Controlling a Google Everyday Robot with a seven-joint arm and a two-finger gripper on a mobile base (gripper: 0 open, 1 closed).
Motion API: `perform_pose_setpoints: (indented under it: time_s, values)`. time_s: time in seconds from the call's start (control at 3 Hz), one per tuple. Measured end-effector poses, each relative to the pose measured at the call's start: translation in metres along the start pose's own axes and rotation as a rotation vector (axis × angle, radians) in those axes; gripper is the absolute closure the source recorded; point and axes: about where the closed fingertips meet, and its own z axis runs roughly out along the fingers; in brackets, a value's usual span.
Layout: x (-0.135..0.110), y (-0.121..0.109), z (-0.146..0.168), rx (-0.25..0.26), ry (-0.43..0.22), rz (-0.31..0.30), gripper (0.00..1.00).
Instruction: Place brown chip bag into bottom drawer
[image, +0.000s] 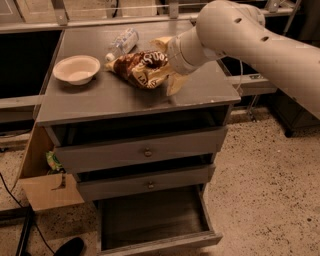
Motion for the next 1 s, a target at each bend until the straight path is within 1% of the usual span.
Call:
perform_pose_setpoints:
  time_s: [0.67, 1.0]
  values:
    - [0.001, -0.0025, 0.0065, 0.001, -0.007, -0.004, 0.54]
    - [0.0004, -0.0019, 0.0102, -0.004, -0.009, -0.008, 0.57]
